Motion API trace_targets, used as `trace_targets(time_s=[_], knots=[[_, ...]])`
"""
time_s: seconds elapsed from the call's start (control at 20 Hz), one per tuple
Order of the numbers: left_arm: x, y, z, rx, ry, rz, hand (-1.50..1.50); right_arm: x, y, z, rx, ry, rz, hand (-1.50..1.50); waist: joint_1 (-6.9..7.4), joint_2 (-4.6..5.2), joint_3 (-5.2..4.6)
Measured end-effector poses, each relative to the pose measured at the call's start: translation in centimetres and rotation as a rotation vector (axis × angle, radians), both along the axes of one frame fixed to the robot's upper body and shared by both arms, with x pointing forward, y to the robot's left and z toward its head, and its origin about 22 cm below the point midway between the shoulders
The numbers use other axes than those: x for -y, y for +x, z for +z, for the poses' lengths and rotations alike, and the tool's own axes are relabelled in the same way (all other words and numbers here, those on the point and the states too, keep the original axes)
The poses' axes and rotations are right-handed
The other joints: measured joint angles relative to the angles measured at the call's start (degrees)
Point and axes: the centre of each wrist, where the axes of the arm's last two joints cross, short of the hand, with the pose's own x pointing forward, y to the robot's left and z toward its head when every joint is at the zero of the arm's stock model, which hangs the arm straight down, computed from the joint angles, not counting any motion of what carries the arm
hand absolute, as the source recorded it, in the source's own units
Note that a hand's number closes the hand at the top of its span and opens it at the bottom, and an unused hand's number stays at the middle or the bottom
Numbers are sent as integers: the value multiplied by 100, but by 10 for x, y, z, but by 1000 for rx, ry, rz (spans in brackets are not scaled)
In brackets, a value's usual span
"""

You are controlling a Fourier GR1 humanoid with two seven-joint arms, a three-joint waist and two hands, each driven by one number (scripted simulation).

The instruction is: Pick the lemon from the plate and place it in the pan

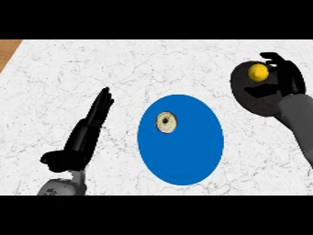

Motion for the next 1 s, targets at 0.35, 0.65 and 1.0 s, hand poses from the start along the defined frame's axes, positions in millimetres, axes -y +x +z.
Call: trace_targets(time_s=[0.35, 0.65, 1.0], knots=[[-3, -1, -2, -6, 4, 6, 0, -5, 4, 1, 76, 143, 65, -150, -15, 6, 11], [-2, 2, 1, 0, 1, 22, 0, 15, 2, 9, 225, 321, 50, -150, -118, -26, 8], [-10, -6, -1, -15, 6, 45, 0, 68, -25, 2, 252, 537, 92, -150, -229, -85, 1]])
